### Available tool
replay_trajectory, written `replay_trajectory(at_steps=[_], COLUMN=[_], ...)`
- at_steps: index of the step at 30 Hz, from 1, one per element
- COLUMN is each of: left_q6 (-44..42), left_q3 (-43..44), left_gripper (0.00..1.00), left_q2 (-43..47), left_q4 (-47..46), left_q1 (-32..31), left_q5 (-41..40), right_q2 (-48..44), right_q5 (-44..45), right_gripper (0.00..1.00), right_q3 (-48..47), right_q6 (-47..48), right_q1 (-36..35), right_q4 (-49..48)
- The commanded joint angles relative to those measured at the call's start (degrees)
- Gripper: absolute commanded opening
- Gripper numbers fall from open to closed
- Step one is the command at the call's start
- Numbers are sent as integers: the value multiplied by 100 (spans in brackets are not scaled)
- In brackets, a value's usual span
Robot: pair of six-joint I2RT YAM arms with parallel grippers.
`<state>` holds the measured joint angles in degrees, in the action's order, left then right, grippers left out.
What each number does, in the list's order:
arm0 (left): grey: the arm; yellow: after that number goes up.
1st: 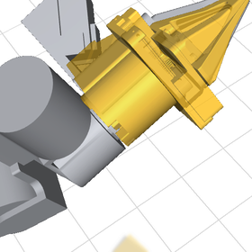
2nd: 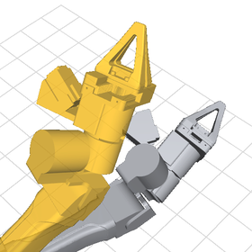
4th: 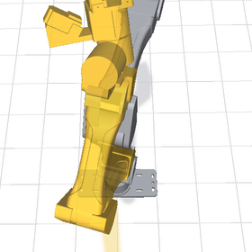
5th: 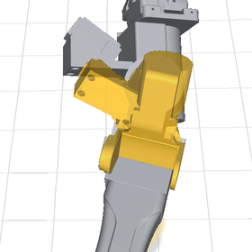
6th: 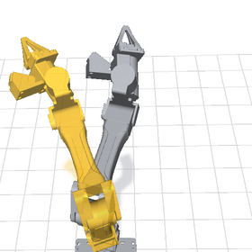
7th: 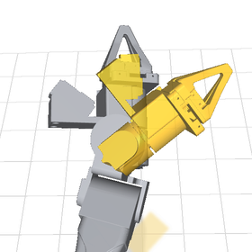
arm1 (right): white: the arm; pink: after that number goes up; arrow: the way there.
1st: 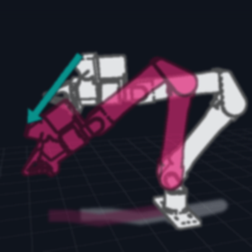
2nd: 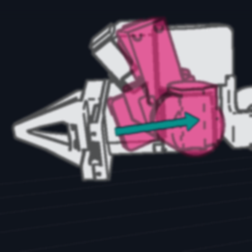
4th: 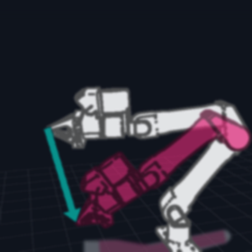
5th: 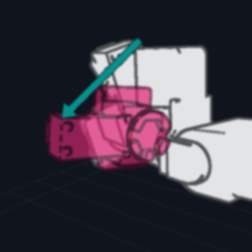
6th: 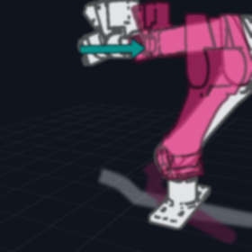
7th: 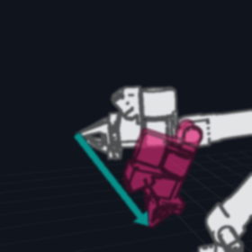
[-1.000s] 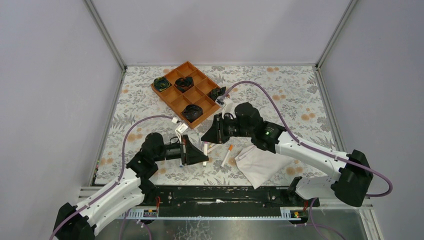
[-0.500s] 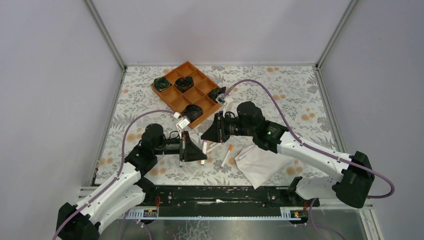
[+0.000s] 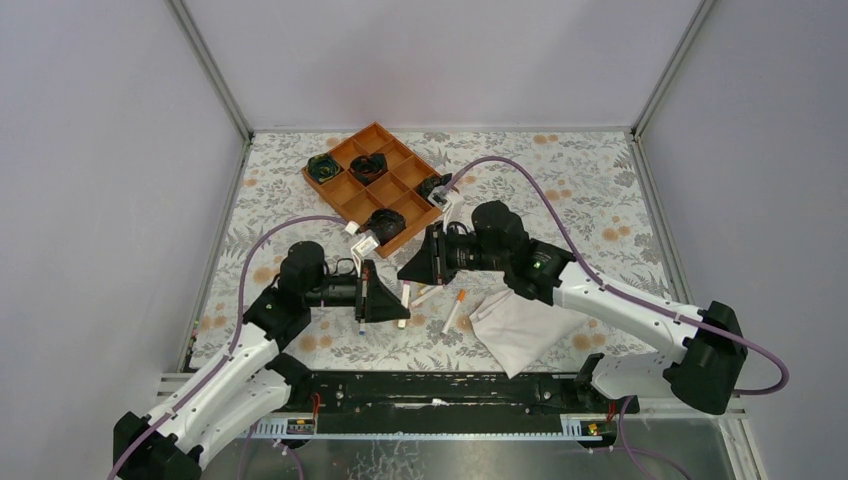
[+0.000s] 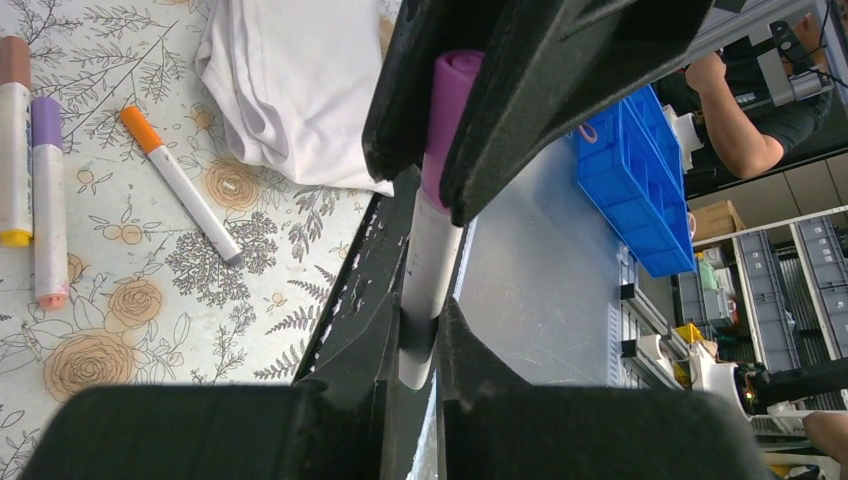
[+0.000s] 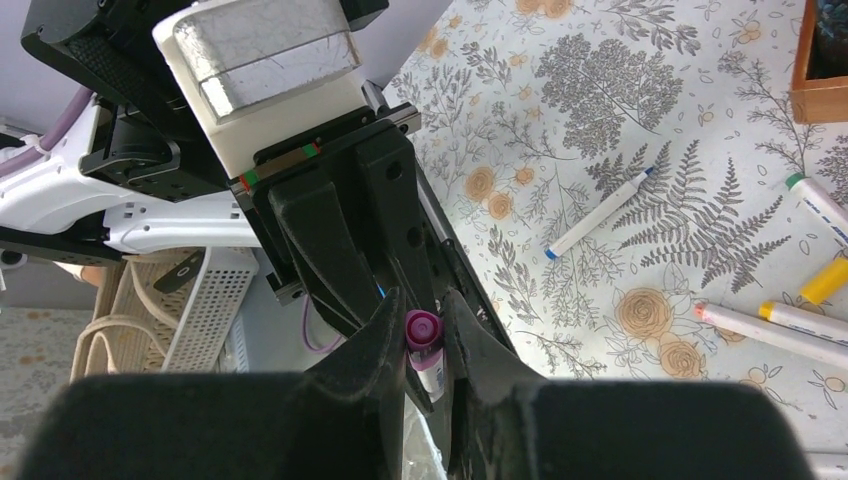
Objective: Insert the pens into the pen caps
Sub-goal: Press the pen cap onto the pen.
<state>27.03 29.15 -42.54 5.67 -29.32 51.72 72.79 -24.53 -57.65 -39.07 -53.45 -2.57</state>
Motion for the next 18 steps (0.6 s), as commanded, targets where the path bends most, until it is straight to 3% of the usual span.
replay_trajectory(at_steps=[1,18], left_q6=[-88,-306], left_q3=[381,464], left_gripper=[0,0], left_q2=[-82,161], left_q4=[-546,-340], left_q1=[344,568], left_q5=[-1426,-1785], right_q2=[62,311], right_q5=[-1994,-2323], right_gripper=[0,0], right_q3=[-57,-5], right_q6=[-535,-197], right_q1=[-787,-1170], right_q4=[612,1490])
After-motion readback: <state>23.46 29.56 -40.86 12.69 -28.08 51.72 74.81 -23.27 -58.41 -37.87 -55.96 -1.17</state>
